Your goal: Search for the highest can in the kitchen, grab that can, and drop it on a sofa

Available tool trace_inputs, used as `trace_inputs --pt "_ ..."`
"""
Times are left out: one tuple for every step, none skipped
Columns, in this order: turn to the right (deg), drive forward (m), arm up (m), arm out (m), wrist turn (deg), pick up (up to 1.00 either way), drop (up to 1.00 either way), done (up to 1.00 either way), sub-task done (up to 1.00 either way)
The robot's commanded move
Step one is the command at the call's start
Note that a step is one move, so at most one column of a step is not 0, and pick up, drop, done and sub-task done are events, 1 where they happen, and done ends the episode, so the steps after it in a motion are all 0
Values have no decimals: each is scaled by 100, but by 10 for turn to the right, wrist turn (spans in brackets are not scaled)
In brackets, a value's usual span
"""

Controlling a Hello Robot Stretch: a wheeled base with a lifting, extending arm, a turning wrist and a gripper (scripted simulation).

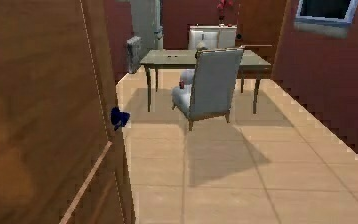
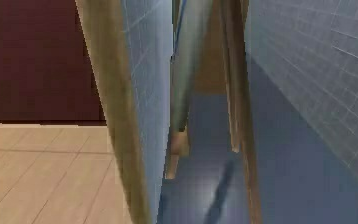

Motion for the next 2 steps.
trace_inputs --pt "0 100 0 0 0 0 0 0 0" --pt "150 0 0 0 0 0 0 0 0"
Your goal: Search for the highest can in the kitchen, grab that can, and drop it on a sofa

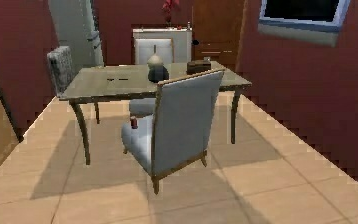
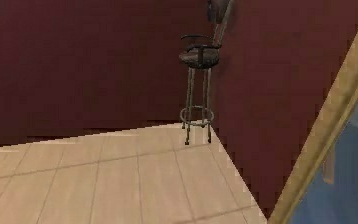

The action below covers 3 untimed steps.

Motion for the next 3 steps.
trace_inputs --pt "0 20 0 0 0 0 0 0 0" --pt "-150 0 0 0 0 0 0 0 0" --pt "-30 0 0 0 0 0 0 0 0"
